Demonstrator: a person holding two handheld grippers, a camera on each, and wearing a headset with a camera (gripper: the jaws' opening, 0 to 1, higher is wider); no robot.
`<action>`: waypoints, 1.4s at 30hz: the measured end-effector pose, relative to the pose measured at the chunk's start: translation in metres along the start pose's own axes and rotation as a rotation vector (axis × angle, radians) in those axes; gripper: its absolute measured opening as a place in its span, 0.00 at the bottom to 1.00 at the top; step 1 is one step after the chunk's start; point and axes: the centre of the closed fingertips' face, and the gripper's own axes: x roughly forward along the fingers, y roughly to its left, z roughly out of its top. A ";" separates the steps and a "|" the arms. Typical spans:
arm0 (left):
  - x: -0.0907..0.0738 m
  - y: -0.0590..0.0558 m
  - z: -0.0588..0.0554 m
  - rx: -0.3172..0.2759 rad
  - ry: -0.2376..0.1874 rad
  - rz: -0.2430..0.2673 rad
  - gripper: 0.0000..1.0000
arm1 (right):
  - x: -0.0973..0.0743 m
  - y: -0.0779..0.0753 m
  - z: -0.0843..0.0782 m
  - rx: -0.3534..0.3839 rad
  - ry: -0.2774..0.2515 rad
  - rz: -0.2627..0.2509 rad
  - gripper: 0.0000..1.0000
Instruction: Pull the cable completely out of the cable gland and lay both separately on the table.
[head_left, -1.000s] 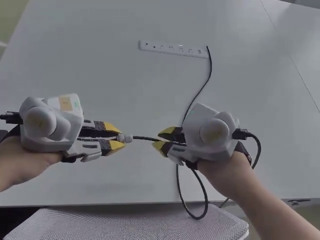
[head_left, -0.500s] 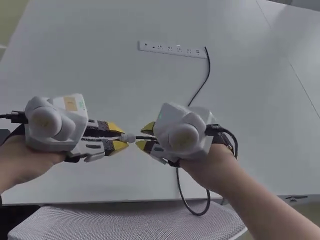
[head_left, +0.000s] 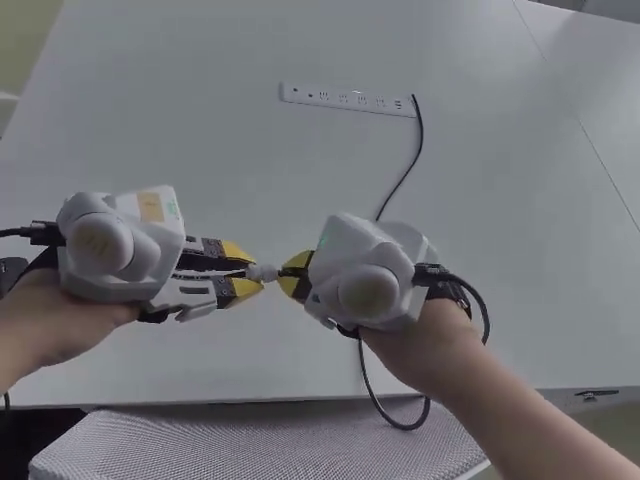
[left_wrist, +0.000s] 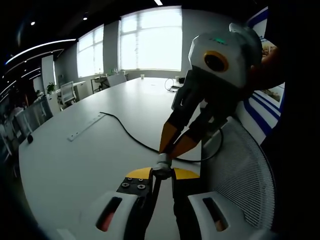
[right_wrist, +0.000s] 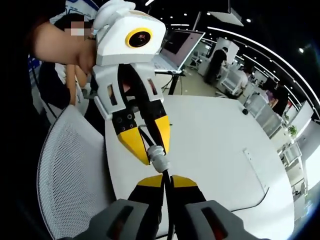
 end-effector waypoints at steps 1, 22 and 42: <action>0.000 0.000 0.000 0.005 0.000 -0.001 0.15 | 0.000 0.000 0.000 0.004 0.002 0.000 0.00; 0.000 0.004 0.002 0.001 -0.011 0.001 0.15 | 0.002 -0.008 -0.010 0.155 -0.013 -0.013 0.00; 0.002 0.013 0.001 -0.052 -0.005 0.025 0.15 | 0.011 -0.019 -0.018 0.269 -0.019 -0.009 0.00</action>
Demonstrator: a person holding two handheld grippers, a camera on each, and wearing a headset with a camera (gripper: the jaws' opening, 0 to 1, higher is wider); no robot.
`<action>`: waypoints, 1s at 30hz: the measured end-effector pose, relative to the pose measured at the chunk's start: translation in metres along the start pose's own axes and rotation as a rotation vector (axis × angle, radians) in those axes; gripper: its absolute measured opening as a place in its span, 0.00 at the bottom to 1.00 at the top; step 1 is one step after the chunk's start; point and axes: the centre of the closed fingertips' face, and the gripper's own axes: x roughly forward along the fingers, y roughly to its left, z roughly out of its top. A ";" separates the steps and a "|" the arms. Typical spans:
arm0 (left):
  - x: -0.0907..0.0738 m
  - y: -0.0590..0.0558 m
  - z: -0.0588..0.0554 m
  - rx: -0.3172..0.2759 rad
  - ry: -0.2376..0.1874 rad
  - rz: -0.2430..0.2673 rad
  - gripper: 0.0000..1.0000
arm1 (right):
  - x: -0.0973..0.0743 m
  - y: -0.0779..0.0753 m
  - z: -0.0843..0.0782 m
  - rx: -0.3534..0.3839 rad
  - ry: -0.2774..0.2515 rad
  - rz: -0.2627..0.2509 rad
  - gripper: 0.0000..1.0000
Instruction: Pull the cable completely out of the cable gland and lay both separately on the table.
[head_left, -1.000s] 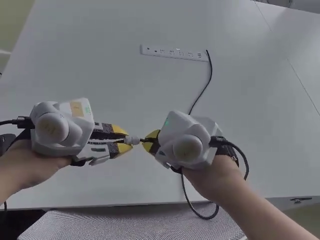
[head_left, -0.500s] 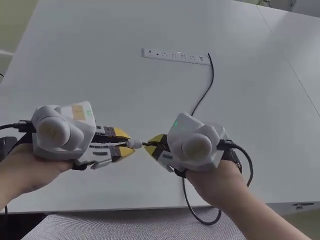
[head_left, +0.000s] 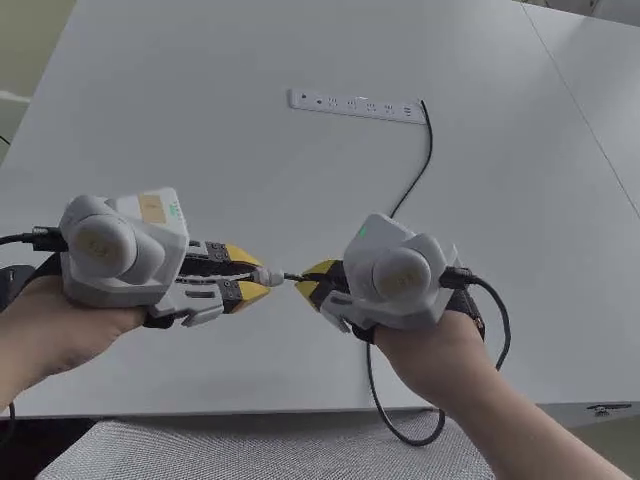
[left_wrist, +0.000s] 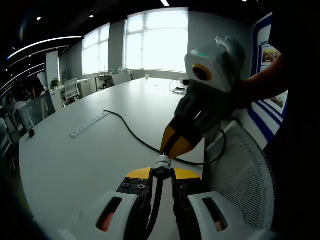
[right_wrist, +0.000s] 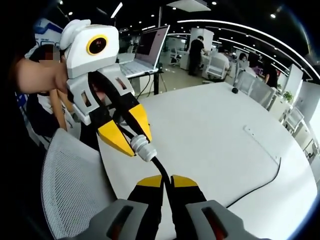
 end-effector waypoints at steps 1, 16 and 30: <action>0.000 0.000 0.000 -0.002 0.002 0.001 0.15 | 0.000 0.000 -0.001 -0.001 0.000 -0.001 0.00; 0.001 0.004 0.001 -0.022 -0.003 0.021 0.15 | -0.007 -0.028 -0.024 0.050 0.044 -0.030 0.00; 0.005 -0.001 0.002 -0.044 0.002 0.050 0.15 | -0.012 -0.036 -0.035 0.072 0.046 -0.050 0.01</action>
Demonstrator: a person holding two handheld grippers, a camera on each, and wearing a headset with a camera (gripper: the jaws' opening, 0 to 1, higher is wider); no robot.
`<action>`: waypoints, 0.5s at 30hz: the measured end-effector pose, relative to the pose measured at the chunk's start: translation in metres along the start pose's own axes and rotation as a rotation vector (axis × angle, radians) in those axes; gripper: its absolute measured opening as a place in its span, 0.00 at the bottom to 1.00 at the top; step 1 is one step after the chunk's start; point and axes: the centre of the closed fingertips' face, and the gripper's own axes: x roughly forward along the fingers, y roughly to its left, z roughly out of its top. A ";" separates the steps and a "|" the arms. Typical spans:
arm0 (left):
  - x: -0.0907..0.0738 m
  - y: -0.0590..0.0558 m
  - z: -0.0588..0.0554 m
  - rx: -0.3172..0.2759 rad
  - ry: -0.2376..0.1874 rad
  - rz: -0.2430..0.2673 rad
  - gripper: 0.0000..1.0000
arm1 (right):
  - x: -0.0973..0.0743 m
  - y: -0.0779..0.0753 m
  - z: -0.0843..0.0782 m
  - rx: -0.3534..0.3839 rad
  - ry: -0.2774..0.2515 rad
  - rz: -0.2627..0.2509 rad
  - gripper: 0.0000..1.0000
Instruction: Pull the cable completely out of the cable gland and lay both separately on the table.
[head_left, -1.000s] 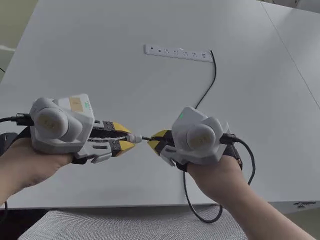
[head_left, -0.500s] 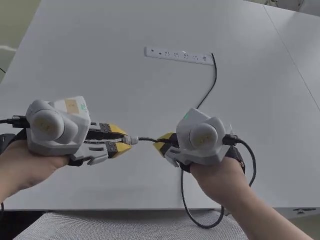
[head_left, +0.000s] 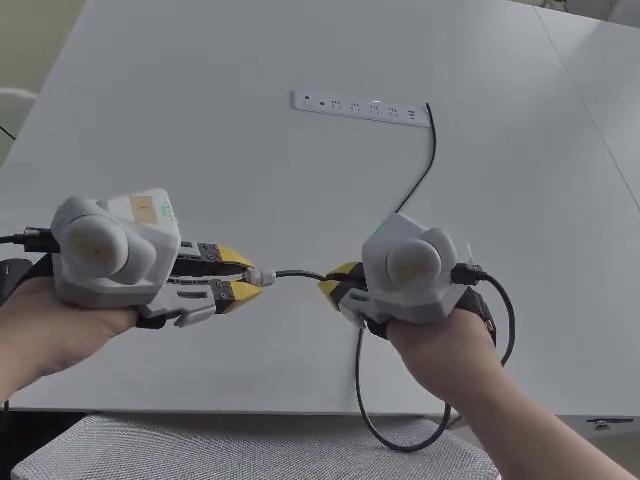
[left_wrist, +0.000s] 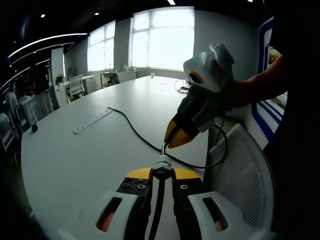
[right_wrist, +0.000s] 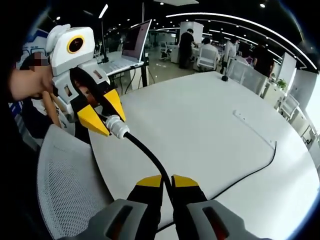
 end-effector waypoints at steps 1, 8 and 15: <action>0.000 0.000 0.000 -0.003 -0.002 0.002 0.15 | 0.000 -0.002 -0.002 -0.004 0.003 -0.006 0.01; 0.000 -0.001 -0.005 -0.006 0.017 0.012 0.15 | -0.001 0.005 -0.007 -0.025 0.002 0.054 0.02; -0.001 0.001 -0.003 -0.005 0.012 0.020 0.15 | -0.005 0.006 -0.003 -0.043 -0.017 0.070 0.06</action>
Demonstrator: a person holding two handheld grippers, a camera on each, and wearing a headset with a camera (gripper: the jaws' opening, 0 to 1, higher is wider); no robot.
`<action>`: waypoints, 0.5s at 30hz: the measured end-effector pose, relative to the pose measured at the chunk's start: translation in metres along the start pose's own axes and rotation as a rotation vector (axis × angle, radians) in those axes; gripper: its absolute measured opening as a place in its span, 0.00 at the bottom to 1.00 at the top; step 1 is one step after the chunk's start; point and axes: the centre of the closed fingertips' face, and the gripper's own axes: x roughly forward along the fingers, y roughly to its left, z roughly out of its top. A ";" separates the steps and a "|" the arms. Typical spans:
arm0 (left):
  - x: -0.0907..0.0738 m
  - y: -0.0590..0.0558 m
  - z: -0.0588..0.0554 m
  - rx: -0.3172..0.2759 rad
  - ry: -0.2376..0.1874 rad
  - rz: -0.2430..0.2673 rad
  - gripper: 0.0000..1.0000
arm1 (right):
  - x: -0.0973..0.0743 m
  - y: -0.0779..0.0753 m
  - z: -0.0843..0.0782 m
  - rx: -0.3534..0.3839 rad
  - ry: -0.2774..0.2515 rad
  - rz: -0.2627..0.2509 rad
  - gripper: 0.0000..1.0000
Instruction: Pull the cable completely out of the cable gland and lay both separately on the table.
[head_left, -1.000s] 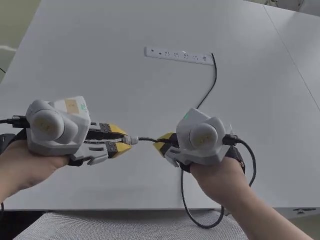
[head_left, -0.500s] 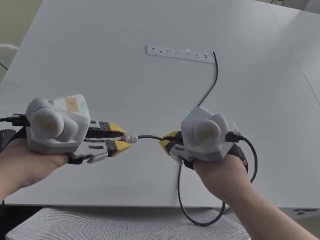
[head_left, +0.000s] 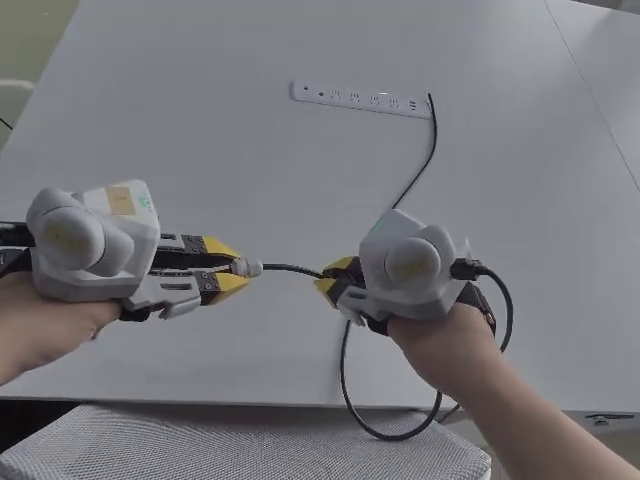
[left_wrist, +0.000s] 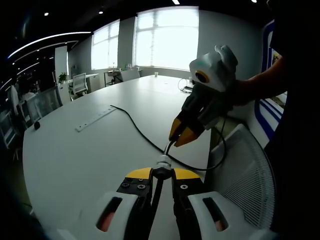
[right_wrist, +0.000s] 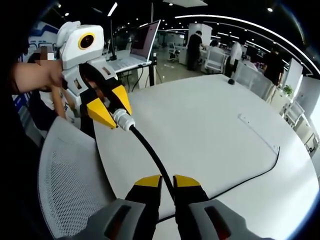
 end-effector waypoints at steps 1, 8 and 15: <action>0.000 0.000 0.000 -0.002 0.001 0.000 0.15 | -0.001 0.001 0.002 -0.001 -0.010 0.005 0.09; 0.003 0.003 0.002 0.003 0.011 0.015 0.15 | -0.011 0.005 0.017 -0.045 -0.046 0.034 0.13; 0.010 -0.005 0.000 0.015 0.029 0.013 0.15 | -0.003 0.023 0.041 -0.211 -0.074 0.080 0.14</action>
